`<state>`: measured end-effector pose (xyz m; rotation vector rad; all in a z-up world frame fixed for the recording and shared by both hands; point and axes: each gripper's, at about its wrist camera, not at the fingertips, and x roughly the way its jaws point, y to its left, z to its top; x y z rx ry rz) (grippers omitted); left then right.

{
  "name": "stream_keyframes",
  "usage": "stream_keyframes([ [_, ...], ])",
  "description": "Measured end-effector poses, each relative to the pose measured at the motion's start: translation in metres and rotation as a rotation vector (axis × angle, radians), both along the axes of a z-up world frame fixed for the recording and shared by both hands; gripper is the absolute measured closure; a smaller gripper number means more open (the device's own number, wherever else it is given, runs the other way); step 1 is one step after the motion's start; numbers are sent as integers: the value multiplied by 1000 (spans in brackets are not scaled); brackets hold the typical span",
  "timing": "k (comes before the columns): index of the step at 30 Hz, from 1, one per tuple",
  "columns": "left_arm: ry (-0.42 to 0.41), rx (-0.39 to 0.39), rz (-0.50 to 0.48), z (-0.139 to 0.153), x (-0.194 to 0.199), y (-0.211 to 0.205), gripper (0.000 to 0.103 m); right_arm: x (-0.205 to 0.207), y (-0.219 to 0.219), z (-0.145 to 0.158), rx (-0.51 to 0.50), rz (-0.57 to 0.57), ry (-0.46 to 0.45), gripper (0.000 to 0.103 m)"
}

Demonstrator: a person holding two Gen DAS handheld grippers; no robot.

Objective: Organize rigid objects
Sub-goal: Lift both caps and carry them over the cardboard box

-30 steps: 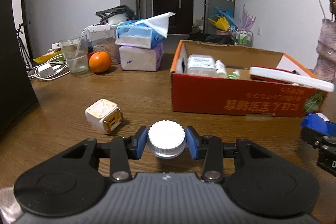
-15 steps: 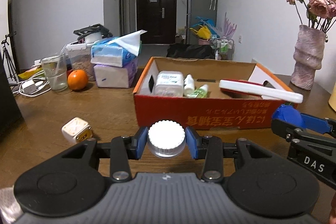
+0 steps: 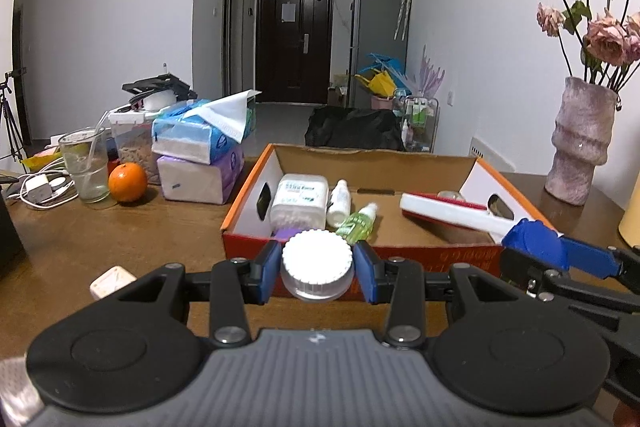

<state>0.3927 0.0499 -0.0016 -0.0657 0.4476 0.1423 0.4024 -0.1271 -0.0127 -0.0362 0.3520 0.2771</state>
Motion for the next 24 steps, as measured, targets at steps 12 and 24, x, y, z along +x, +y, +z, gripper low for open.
stream_keyframes([
  [12,-41,-9,1,10,24,-3,62,21,5,5,5,-3,-14,51],
  [24,-67,-20,0,16,53,-2,62,51,8,8,11,-19,-13,51],
])
